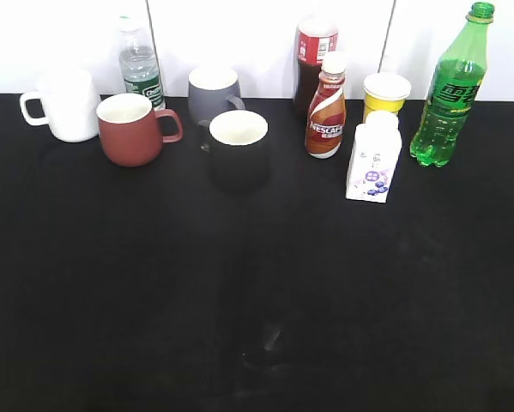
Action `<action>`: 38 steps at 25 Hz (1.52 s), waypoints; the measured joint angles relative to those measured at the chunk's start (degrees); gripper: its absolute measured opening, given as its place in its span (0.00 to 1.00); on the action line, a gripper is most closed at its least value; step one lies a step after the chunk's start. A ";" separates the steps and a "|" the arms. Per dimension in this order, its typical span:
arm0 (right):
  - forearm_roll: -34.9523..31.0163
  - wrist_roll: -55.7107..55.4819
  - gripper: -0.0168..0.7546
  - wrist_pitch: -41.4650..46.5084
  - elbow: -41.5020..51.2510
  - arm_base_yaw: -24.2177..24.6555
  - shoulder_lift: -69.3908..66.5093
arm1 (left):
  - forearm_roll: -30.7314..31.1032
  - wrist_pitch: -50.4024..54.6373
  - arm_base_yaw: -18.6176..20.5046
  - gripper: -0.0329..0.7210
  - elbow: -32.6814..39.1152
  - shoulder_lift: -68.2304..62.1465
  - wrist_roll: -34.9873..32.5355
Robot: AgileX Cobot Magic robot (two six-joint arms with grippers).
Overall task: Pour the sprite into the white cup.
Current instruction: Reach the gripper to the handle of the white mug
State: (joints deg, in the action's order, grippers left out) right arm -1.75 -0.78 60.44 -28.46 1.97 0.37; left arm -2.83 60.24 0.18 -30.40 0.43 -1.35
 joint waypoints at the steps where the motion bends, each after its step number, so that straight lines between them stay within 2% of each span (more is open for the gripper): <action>1: 0.00 0.00 0.74 0.00 0.00 0.00 0.00 | 0.00 0.00 0.00 0.83 0.00 0.00 0.00; 5: 0.00 0.00 0.74 0.00 0.00 0.00 0.00 | 0.00 0.00 0.00 0.82 0.00 0.00 0.00; 9: 0.00 0.00 0.74 0.00 0.00 0.00 0.00 | -0.43 -0.13 0.00 0.75 -0.14 0.00 0.00; 10: 0.00 0.00 0.74 0.00 0.00 0.00 0.00 | -0.78 -2.49 0.00 0.74 -1.10 0.00 0.00; 12: 0.00 0.00 0.74 0.00 0.00 0.00 0.00 | -0.77 -18.42 0.00 0.73 -2.20 -2.62 0.00; 16: 0.00 0.00 0.74 0.00 0.00 0.00 0.00 | 0.75 -54.65 0.00 0.73 -0.79 -23.89 0.00; 20: 0.00 0.00 0.74 0.00 0.00 0.00 0.00 | 1.24 -77.69 0.00 0.73 0.01 -52.45 0.00; 23: 0.00 0.00 0.74 0.00 0.00 0.00 0.00 | 1.24 -93.11 0.00 0.73 0.01 -68.28 0.00; 30: 0.00 0.00 0.74 0.00 0.00 0.00 0.00 | 1.19 -113.30 0.00 0.71 0.01 -93.83 0.00; 33: 0.00 0.00 0.74 0.00 0.00 0.00 0.00 | -1.41 -118.25 0.41 0.71 -0.97 -103.85 0.00; 36: 0.00 0.00 0.74 0.00 0.00 0.00 0.00 | -0.94 -118.83 3.17 0.71 -7.87 -113.08 0.00; 38: 0.00 0.00 0.74 0.00 0.00 0.00 0.00 | 4.25 -117.30 5.50 0.71 -14.41 -118.63 0.00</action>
State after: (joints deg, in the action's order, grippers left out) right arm -1.75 -0.78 60.44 -28.46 1.97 0.37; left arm 1.42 -57.06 5.68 -44.82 -118.20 -1.35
